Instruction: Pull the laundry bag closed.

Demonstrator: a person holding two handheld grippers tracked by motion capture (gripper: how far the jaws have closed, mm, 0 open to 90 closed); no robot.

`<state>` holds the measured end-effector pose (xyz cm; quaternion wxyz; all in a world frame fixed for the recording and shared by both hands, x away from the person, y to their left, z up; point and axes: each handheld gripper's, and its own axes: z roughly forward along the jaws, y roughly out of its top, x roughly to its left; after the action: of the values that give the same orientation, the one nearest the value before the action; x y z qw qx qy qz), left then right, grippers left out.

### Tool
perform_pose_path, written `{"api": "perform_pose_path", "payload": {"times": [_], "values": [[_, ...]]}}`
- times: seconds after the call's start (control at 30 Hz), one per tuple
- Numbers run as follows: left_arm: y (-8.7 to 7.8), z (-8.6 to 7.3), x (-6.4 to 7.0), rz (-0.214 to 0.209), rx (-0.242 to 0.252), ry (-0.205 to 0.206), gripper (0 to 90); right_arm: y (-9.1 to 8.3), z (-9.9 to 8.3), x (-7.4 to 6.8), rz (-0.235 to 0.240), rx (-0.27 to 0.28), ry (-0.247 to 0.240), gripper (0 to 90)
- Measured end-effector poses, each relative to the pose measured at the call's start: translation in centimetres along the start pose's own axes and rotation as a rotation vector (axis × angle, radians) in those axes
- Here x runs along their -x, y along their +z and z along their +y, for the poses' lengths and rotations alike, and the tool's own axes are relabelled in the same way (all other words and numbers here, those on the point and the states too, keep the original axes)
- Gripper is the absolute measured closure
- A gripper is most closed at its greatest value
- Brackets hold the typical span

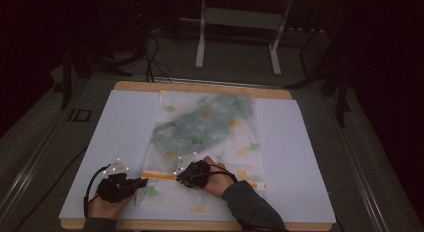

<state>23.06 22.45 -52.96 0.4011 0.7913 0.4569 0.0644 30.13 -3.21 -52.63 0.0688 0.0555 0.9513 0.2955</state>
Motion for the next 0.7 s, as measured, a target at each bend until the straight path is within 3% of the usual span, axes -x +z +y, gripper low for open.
{"api": "perform_pose_path", "payload": {"times": [0.7], "values": [[-0.05,-0.01,-0.03,0.0,0.003,-0.004,87.8,-0.7,-0.92,0.24,-0.008,-0.009,0.005,85.1]]}}
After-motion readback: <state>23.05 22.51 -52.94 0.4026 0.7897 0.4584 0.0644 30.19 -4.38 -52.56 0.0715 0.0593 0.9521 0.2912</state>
